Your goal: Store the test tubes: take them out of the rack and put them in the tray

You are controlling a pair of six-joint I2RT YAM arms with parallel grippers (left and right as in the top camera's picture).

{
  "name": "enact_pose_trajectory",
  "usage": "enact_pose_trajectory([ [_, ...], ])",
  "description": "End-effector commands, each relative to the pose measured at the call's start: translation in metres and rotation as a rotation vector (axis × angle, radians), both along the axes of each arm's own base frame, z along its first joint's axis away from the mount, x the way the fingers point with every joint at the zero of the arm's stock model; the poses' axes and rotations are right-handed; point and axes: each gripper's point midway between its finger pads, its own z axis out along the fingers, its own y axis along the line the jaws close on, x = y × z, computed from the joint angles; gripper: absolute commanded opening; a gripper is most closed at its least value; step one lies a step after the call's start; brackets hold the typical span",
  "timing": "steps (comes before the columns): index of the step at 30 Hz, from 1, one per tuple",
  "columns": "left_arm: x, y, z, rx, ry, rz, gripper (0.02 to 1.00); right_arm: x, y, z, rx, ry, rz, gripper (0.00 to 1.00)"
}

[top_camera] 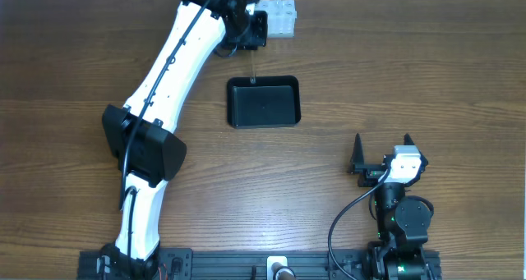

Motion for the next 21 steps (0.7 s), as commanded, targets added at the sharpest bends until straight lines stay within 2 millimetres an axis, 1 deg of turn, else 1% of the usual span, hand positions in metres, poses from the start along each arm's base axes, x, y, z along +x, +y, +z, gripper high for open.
enact_pose_trajectory([
  [1,-0.006,0.002,-0.026,-0.010,0.109,0.046,0.038,0.000,-0.001,-0.001,-0.004,-0.001,0.000,0.993],
  [5,-0.019,0.006,-0.045,0.004,0.208,0.049,0.038,0.000,-0.001,-0.001,-0.004,-0.001,0.000,0.991],
  [9,-0.031,0.012,-0.060,0.042,0.286,0.053,0.040,0.000,-0.001,-0.001,-0.004,-0.001,0.000,0.991],
  [10,-0.036,0.014,-0.069,0.059,0.319,0.054,0.040,0.000,-0.001,-0.001,-0.004,-0.001,0.000,0.991],
  [21,-0.041,0.013,-0.108,0.082,0.413,0.055,0.047,0.000,-0.001,-0.001,-0.004,-0.001,0.000,0.993],
])
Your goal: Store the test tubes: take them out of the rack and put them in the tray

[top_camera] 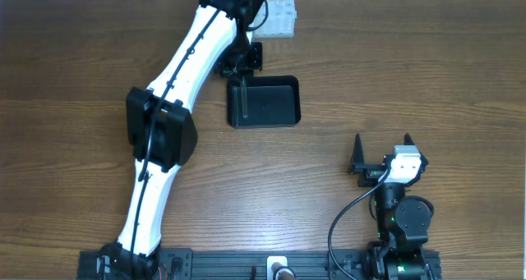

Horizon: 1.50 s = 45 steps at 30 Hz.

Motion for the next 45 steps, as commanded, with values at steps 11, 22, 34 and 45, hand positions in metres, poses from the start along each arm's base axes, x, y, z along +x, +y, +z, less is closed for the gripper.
enact_pose_trajectory([
  [11,-0.003,-0.003,-0.052,-0.006,0.119,0.029,0.066,0.000,-0.001,-0.001,-0.003,-0.001,-0.001,0.993],
  [22,0.004,-0.007,-0.068,-0.014,0.108,0.029,0.066,0.000,-0.001,-0.001,-0.003,-0.001,-0.001,0.991],
  [34,0.007,-0.009,-0.062,-0.024,0.087,0.028,0.327,0.000,-0.001,-0.001,-0.003,-0.001,-0.001,0.993],
  [45,0.012,-0.006,0.057,-0.107,-0.138,0.023,0.717,0.000,-0.001,-0.001,-0.003,-0.001,-0.001,0.991],
])
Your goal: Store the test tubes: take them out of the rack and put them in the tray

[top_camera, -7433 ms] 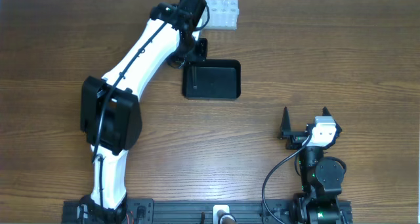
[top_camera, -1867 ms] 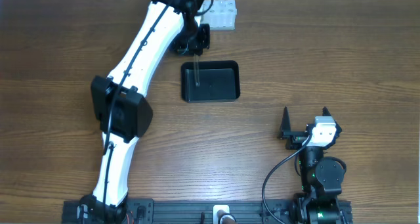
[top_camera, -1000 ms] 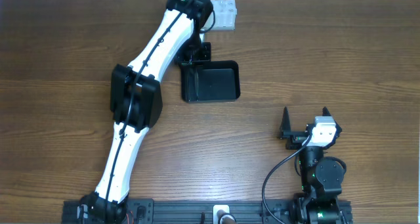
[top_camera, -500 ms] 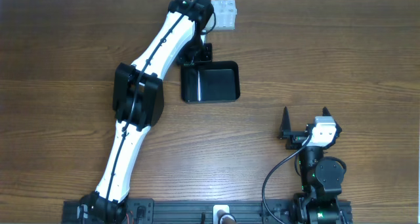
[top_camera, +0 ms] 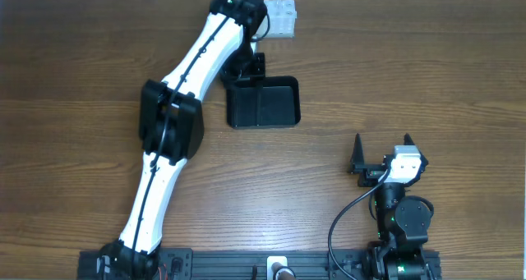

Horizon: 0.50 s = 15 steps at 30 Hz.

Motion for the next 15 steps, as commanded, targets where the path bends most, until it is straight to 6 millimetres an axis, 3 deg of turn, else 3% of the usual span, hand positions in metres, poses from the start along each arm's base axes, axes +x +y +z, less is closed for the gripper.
enact_pose_trajectory([
  [1,0.010,0.005,0.114,-0.085,-0.246,0.012,0.761,0.000,-0.001,-0.001,-0.004,-0.001,-0.001,0.993],
  [5,0.014,0.021,0.171,-0.070,-0.413,0.029,0.886,0.000,-0.001,-0.001,-0.004,-0.001,-0.001,0.993],
  [10,0.017,0.059,0.231,0.024,-0.614,0.091,0.934,0.000,-0.001,-0.001,-0.004,-0.001,-0.001,0.993],
  [11,0.015,0.075,0.251,0.031,-0.670,0.145,0.961,0.000,-0.001,-0.001,-0.004,-0.001,-0.001,0.993],
  [15,0.004,0.104,0.270,0.008,-0.748,0.229,0.998,0.000,-0.001,-0.001,-0.004,-0.001,-0.001,0.993],
])
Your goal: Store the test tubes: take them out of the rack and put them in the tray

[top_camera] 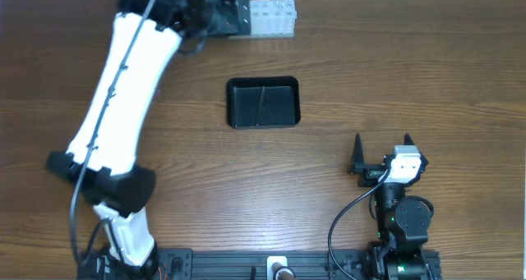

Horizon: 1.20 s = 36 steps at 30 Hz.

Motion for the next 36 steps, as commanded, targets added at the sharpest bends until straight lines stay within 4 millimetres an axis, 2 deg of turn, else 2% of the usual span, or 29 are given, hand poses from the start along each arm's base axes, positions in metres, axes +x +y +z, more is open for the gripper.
enact_pose_trajectory([
  [1,-0.013,0.055,0.024,0.004,-0.116,0.151,0.993,0.000,-0.001,-0.001,-0.003,-0.001,-0.001,0.991],
  [7,-0.041,0.106,0.036,-0.059,-0.318,0.251,0.998,0.000,-0.001,-0.001,-0.003,-0.001,-0.001,0.993],
  [11,-0.083,0.143,0.019,-0.062,-0.350,0.329,0.996,0.000,-0.001,-0.001,-0.003,-0.001,-0.001,0.991],
  [14,-0.099,0.159,0.019,-0.056,-0.449,0.349,0.996,0.000,-0.001,-0.001,-0.003,-0.001,-0.001,0.993],
  [20,-0.124,0.168,0.026,-0.013,-0.713,0.271,0.996,0.000,-0.001,-0.001,-0.003,-0.001,-0.001,0.991],
  [28,-0.160,0.169,0.026,-0.101,-1.018,0.217,0.998,0.000,-0.001,-0.001,-0.003,-0.001,-0.001,0.993],
  [36,-0.183,0.181,0.025,-0.094,-1.278,0.245,0.998,0.000,-0.001,-0.001,-0.003,-0.001,-0.001,0.993],
])
